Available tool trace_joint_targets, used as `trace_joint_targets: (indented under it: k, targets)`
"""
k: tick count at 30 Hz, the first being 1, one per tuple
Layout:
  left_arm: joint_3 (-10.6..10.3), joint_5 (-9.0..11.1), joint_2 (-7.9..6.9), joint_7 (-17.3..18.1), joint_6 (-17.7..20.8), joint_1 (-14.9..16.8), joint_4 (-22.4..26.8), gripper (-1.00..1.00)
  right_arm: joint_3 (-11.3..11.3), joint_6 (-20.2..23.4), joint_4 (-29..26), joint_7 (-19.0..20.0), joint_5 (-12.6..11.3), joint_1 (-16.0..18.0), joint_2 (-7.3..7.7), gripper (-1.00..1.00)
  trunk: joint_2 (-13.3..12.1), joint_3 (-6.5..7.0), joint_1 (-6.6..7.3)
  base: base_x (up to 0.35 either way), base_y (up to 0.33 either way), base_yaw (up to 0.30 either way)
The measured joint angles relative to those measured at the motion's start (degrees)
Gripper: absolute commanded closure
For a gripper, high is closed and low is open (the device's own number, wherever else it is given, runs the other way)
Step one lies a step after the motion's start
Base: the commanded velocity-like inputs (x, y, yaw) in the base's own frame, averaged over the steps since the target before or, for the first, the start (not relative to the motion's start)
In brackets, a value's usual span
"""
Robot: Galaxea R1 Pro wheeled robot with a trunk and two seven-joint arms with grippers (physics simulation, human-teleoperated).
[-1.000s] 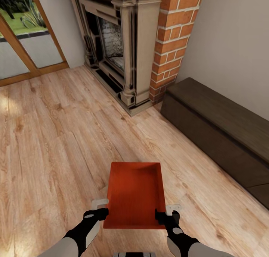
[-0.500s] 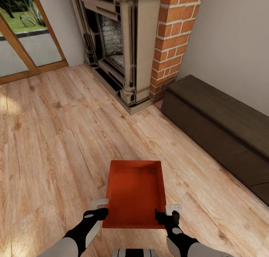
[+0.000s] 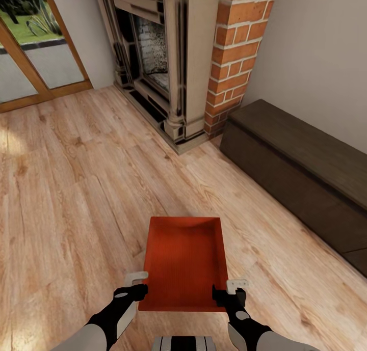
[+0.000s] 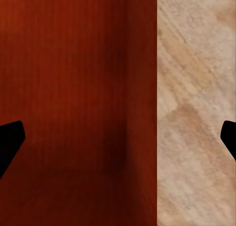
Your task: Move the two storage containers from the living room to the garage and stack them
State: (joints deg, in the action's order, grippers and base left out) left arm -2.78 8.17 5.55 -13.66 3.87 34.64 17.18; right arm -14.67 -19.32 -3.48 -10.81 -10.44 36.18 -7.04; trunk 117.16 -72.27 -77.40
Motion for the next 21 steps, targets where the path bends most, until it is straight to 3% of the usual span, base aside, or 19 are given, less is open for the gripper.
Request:
trace_joint_targets:
  k: [14,21]
  targets:
    - [0.07,0.0,-0.09,0.0,-0.03,0.02,0.0,-1.0,-0.03,-0.03,0.0,0.09,0.0,0.0,0.0,-1.0,0.0,0.0,0.0,0.0,0.0,-0.003]
    - [0.07,0.0,-0.05,0.0,-0.04,0.01,-0.01,-1.0,-0.04,0.0,-0.01,0.03,-0.02,-0.01,-0.07,-1.0,0.0,0.0,0.0,0.0,0.0,-0.115]
